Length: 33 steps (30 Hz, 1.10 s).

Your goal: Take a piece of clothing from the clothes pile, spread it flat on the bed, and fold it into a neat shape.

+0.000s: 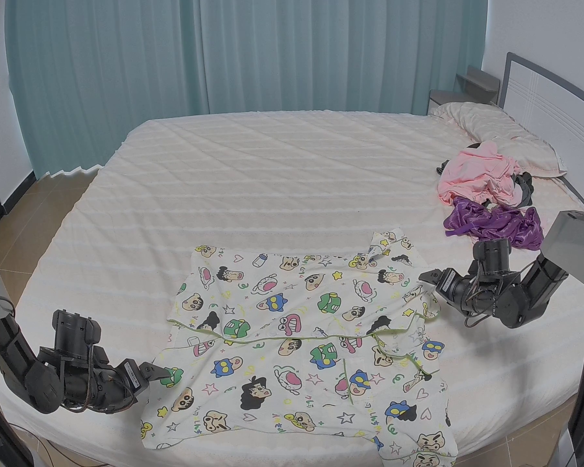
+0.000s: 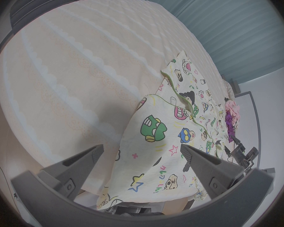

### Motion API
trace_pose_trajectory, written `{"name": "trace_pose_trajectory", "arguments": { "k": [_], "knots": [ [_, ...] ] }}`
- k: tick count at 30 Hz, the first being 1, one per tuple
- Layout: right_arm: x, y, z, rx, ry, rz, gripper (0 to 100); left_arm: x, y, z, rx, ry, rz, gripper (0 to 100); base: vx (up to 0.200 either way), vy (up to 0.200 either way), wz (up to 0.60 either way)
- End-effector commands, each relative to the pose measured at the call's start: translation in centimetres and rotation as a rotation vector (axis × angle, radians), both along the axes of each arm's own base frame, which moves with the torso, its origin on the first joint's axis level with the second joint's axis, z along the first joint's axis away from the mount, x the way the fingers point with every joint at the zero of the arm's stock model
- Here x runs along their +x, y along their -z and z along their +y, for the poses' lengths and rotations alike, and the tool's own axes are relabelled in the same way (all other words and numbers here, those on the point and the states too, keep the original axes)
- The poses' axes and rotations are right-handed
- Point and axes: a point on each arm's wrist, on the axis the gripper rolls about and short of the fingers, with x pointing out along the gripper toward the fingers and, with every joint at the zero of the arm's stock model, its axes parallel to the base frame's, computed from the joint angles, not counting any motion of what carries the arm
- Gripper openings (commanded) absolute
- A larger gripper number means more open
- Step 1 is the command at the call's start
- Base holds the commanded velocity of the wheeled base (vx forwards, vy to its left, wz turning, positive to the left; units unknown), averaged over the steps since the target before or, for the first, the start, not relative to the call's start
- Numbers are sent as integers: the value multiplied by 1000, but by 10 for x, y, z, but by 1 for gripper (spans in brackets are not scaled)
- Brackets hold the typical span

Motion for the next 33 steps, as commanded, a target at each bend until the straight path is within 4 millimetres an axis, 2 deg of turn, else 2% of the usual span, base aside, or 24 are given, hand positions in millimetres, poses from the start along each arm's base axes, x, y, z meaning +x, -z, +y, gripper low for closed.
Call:
{"name": "trace_pose_trajectory", "arguments": {
  "k": [1, 6, 14, 15, 23, 27, 29, 30, 33],
  "knots": [
    [-22, 5, -5, -37, -22, -2, 100, -1, 1, 0, 1, 2, 4, 100, 0, 0, 0],
    [-33, 15, -2, -33, -34, 30, 100, -1, 1, 0, 1, 2, 4, 100, 0, 0, 0],
    [-31, 16, -2, 7, -7, 43, 100, -1, 1, 0, 1, 2, 4, 100, 0, 0, 0],
    [-31, 17, -2, 8, -9, 46, 0, -1, 1, 0, 1, 2, 4, 100, 0, 0, 0],
    [-29, 22, -4, 7, 1, 55, 0, -1, 1, 0, 1, 2, 4, 100, 0, 0, 0],
    [-27, 15, -4, 10, 1, 31, 0, -1, 1, 0, 1, 2, 6, 100, 0, 0, 0],
    [-28, 6, -4, 13, -1, 8, 0, -1, 1, 0, 1, 2, 7, 100, 0, 0, 0],
    [-28, -8, -3, 18, -2, -24, 0, -1, 2, 0, 3, 3, 12, 100, 0, 0, 0],
    [-25, -26, -3, 22, -3, -48, 0, -1, 3, 0, 3, 3, 13, 100, 0, 0, 0]
  ]
}}
